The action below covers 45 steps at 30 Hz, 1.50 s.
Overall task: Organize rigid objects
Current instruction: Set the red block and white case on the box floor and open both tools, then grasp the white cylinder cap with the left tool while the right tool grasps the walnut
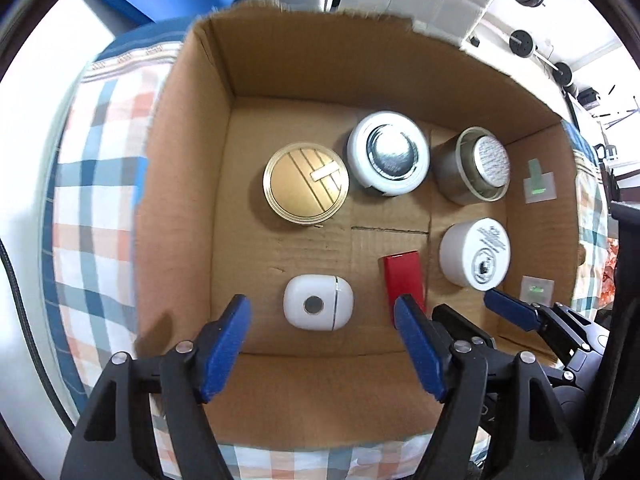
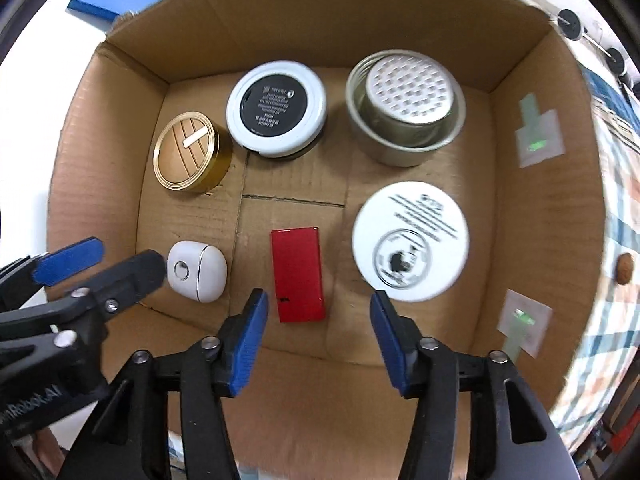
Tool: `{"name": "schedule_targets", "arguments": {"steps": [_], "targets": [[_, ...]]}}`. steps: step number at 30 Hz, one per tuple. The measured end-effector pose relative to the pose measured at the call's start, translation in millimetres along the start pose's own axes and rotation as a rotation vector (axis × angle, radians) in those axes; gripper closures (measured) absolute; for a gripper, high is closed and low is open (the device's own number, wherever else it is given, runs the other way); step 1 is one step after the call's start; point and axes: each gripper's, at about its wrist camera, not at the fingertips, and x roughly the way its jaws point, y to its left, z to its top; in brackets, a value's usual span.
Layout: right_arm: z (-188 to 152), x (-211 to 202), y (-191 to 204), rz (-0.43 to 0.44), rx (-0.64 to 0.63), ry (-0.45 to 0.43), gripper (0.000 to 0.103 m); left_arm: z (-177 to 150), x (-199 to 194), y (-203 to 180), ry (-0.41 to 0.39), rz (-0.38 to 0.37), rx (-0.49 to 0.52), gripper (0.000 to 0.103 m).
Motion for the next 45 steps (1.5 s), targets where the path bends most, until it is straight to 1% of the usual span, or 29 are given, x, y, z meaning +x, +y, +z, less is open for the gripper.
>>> {"name": "schedule_targets", "arguments": {"steps": [1,3,5,6,8,9,10,11,13,17,22,26,30,33,36,39,41,42,45], "targets": [[-2.3,-3.9,-0.3,0.002,-0.001,-0.003,0.039,1.1,-5.6,-1.5,-0.008,0.002,0.002,0.030],[-5.9,-13.8,-5.0,-0.004,0.001,-0.019,0.035,-4.6,-18.7,-2.2,-0.027,0.005,0.007,0.029],[-10.5,-23.8,-8.3,0.004,0.004,-0.035,0.026,-12.8,-24.2,-8.1,-0.046,0.014,0.010,0.017],[-13.0,-29.6,-9.4,0.002,0.006,-0.044,0.023,-15.1,-29.6,-10.8,-0.058,0.018,0.011,0.016],[-14.6,-43.2,-11.2,-0.002,0.007,-0.066,0.011,-15.9,-36.0,-16.2,-0.072,0.022,0.014,0.016],[-12.5,-44.5,-13.1,-0.003,0.008,-0.075,0.008,-17.5,-40.8,-18.5,-0.078,0.022,0.015,0.016],[-14.8,-49.7,-14.4,-0.007,0.008,-0.085,0.003,-20.1,-45.0,-20.8,-0.083,0.023,0.018,0.014],[-18.2,-57.3,-16.4,-0.008,0.005,-0.096,0.002,-22.6,-49.0,-23.6,-0.091,0.022,0.019,0.009],[-24.9,-69.3,-17.4,-0.017,0.001,-0.116,0.000,-25.6,-54.6,-28.1,-0.106,0.027,0.017,0.000],[-35.8,-84.2,-19.1,-0.013,-0.019,-0.134,0.000,-36.0,-70.5,-33.3,-0.135,0.050,0.015,0.000],[-49.5,-104.6,-31.2,0.001,-0.022,-0.157,0.000,-46.3,-83.3,-48.4,-0.156,0.039,0.014,0.000],[-58.5,-118.3,-54.5,0.042,0.002,-0.175,0.000,-52.2,-93.4,-72.3,-0.177,0.034,0.032,0.000],[-67.9,-132.4,-97.9,0.057,0.058,-0.189,0.000,-53.3,-98.3,-116.7,-0.190,0.021,0.092,0.000],[-75.3,-139.9,-146.1,0.039,0.118,-0.192,0.000,-51.0,-93.8,-161.1,-0.188,0.019,0.162,0.000],[-83.3,-141.4,-201.3,-0.005,0.182,-0.188,0.000,-47.4,-80.9,-209.3,-0.178,0.025,0.245,0.000],[-89.1,-135.4,-257.2,-0.048,0.247,-0.169,0.000,-43.0,-58.5,-258.2,-0.162,0.076,0.354,0.000],[-92.1,-128.8,-292.4,-0.068,0.286,-0.156,0.000,-39.8,-35.0,-289.4,-0.137,0.138,0.437,0.000],[-91.6,-125.7,-306.0,-0.072,0.299,-0.151,0.000,-38.7,-24.8,-300.7,-0.128,0.156,0.466,0.000],[-89.7,-111.0,-344.2,-0.070,0.321,-0.130,0.000,-33.8,12.1,-330.3,-0.080,0.244,0.556,0.000]]}}
